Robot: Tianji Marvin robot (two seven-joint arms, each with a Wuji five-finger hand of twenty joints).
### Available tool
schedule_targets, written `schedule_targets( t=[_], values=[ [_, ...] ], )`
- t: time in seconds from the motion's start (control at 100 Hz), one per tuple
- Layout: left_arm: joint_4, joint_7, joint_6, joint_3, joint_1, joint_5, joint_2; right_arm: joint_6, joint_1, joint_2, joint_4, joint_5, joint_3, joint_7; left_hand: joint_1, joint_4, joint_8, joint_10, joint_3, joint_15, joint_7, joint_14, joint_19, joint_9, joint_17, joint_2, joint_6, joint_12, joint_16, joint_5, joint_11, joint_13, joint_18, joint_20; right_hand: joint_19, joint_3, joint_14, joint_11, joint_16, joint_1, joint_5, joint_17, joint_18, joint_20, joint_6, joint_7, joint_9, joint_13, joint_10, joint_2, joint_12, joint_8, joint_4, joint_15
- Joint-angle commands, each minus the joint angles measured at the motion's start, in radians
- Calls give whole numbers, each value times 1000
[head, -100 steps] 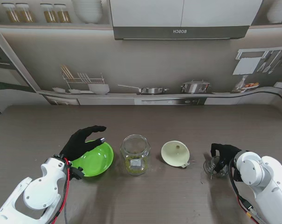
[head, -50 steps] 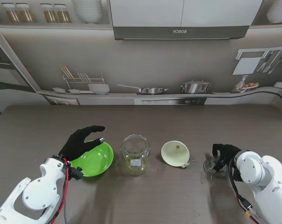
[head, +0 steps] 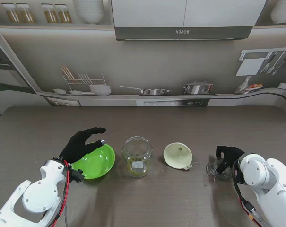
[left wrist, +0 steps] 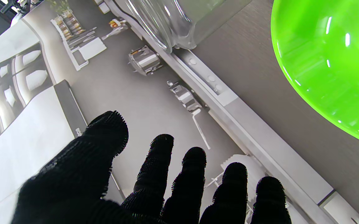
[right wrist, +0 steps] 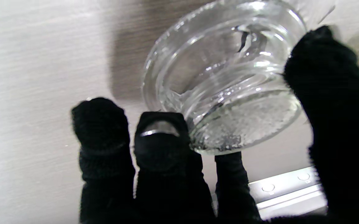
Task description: Pour mung beans into a glass jar with a funnel
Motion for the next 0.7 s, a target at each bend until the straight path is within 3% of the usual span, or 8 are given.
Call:
schedule_targets(
  t=[0.0,0.69],
  values=[
    [0,-18,2,1,-1,-4,-3,7,-11,-4,-17,3,3,19,4,-12,-3,-1,-20,-23,-4,-14,-27,1,-20,37,-3,-7,-5,13,-16,-14,-43,-3,47,320,-166,122,15,276,188,29,-1,-5,83,159,70,53,-163,213,24,25,112,40],
    [8,-14,-6,-7,1,-2,-4,25,-3,-8,-56,18,10,16,4,-12,-2,-1,-20,-23,-3,-15,-27,1,-21,38,-2,-8,-4,16,-16,-13,-42,-3,53,324,-167,120,18,276,192,31,1,-5,84,160,75,53,-158,208,26,24,115,50]
  ],
)
